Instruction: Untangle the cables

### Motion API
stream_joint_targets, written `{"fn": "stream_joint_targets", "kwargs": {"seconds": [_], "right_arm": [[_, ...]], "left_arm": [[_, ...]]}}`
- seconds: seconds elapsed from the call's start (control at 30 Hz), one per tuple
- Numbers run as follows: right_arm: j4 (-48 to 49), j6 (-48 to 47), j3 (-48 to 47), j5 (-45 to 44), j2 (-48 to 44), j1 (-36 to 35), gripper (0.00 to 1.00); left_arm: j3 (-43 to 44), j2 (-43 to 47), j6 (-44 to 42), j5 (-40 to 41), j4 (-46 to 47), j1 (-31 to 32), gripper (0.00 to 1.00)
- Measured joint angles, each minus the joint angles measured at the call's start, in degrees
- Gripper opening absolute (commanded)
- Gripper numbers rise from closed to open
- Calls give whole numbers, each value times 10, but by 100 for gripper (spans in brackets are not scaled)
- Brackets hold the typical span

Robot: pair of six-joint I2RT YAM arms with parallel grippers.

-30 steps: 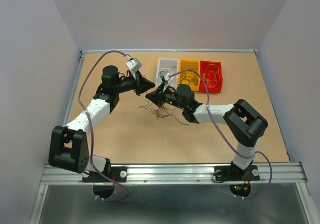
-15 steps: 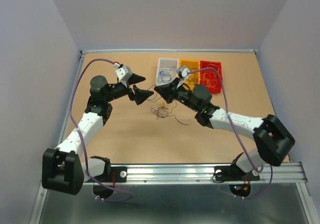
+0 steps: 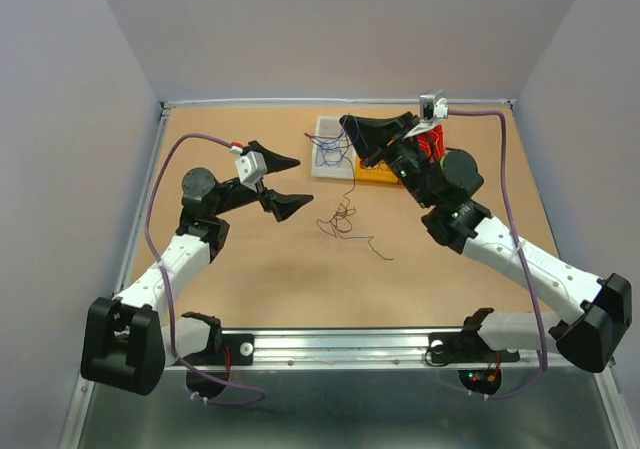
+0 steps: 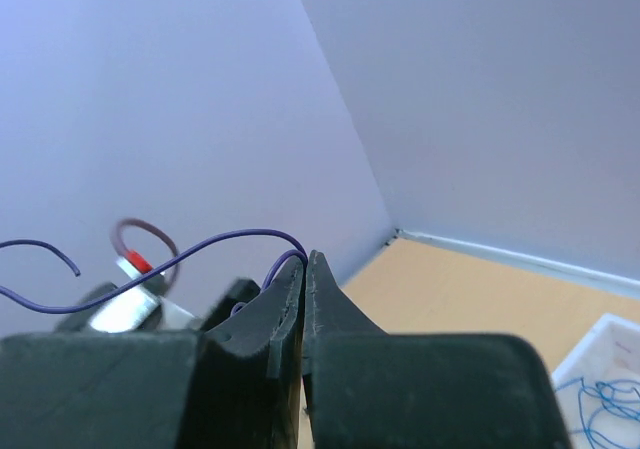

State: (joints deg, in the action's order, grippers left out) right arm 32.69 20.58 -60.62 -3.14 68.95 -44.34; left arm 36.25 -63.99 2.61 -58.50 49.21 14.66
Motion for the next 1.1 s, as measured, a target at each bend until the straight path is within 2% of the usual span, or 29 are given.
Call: {"fn": "stream_joint_targets", "kwargs": {"seconds": [0.27,0.6,0.7,0.77,0.9,1.07,1.1], "right_arm": [[-32,43,-94,6,10,0,1],[-53,69,-122,7,14,0,0],[-54,74,-129,5,17,0,1],[-55,79,-134,2,17,0,1],[-62,82,-170,-7,33,0,1],[-71,72,-248,-49,44,0,1],[-72,67,-268,-62,44,0,0]], "left_arm": [[8,-106,-36,22,7,81,93],[73,-214,-68,50,2,175,88],[77,-221,-85,58,-5,194,81],[86,-229,-106,72,-23,210,72],[129,-280,-137,96,-66,236,65],[140,-319,-166,105,-113,235,37],[141,-324,-173,109,-124,234,35]]}}
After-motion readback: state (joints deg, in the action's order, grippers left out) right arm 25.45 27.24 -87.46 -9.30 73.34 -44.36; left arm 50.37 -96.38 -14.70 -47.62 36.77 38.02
